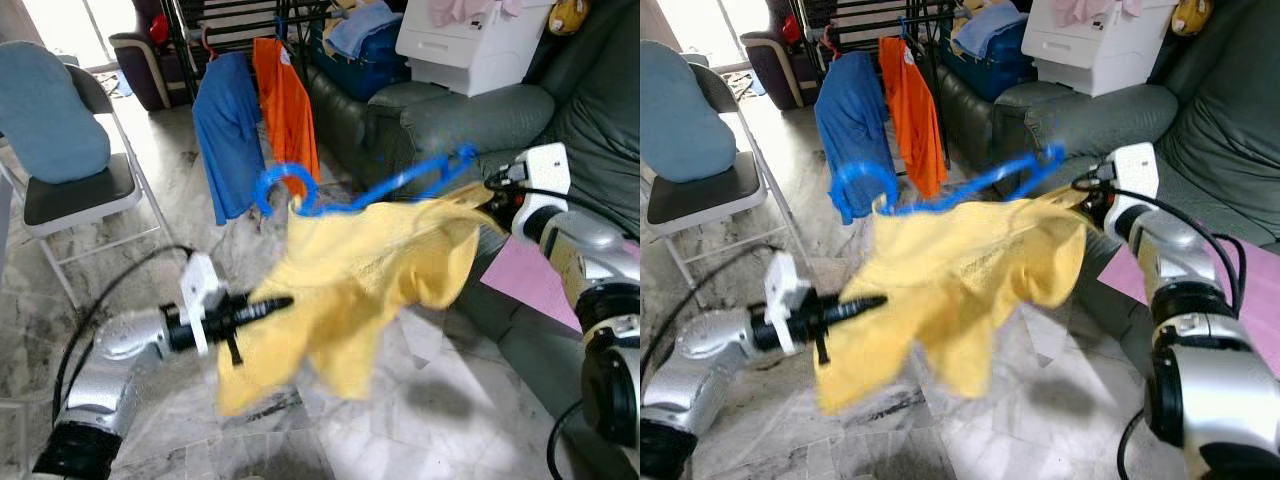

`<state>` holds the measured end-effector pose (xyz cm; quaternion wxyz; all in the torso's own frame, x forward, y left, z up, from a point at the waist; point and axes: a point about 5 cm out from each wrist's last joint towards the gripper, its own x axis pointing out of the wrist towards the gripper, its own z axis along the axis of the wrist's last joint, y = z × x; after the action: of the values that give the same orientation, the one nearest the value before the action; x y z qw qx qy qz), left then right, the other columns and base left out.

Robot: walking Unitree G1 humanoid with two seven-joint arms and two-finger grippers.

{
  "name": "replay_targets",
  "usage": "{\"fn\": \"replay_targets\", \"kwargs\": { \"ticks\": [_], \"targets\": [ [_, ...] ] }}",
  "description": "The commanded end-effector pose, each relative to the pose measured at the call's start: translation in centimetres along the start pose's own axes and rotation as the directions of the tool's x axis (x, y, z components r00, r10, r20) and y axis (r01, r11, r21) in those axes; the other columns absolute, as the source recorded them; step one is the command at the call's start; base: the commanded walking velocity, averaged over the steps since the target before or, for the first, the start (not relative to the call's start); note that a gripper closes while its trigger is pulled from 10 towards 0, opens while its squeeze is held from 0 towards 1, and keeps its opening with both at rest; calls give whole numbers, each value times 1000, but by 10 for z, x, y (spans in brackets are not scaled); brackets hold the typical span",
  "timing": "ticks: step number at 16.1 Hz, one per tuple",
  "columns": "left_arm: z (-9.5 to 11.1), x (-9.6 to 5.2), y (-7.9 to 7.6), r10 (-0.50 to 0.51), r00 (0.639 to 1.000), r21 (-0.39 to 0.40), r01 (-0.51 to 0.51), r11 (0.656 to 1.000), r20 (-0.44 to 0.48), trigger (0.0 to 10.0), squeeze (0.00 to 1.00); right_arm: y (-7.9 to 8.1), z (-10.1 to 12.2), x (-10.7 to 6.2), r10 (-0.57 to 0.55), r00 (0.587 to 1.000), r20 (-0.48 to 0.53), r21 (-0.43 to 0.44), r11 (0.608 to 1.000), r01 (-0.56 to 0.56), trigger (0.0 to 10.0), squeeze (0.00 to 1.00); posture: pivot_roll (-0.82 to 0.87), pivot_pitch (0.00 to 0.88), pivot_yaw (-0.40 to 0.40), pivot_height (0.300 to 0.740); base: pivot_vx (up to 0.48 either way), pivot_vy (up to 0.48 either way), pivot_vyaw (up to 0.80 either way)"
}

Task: Hang hanger

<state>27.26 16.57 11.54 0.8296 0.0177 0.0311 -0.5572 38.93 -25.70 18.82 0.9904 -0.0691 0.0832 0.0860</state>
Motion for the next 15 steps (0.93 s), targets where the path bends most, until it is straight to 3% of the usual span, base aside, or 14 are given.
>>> {"fn": "replay_targets", "kwargs": {
  "ticks": [1, 3, 8, 11, 13, 15],
  "targets": [
    [1, -5, -2, -46, 998, 28, 47, 999, -38, 0, 0, -12, 14, -3, -70, 996, 47, 4, 998, 70, 0, 0, -96, 0, 8, 740, 0, 0, 0],
    [-4, -6, -4, -76, 994, 3, 76, 997, -72, 0, 0, -12, 14, -2, -82, 995, 48, 5, 997, 82, 0, 0, -99, 0, 8, 740, 0, 0, 0],
    [-23, -5, -3, -85, 975, 52, 97, 994, -203, 0, 0, -6, 16, 2, -61, 996, 59, 8, 998, 61, 0, 0, -101, 0, 13, 740, 0, 0, 0],
    [-35, -2, 4, -5, 954, 118, 42, 992, -300, 0, 0, -3, 19, 3, -44, 997, 68, 7, 999, 44, 0, 0, -103, 0, 15, 740, 0, 0, 0],
    [-43, 1, 20, 184, 922, 176, -130, 976, -341, 0, 0, 1, 20, 5, -26, 997, 73, 10, 1000, 26, 0, 0, -102, 0, 14, 740, 0, 0, 0],
    [-42, 2, 28, 276, 910, 200, -222, 954, -309, 0, 0, 3, 20, 6, -19, 997, 74, 10, 1000, 19, 0, 0, -102, 0, 14, 740, 0, 0, 0]
  ]
}}
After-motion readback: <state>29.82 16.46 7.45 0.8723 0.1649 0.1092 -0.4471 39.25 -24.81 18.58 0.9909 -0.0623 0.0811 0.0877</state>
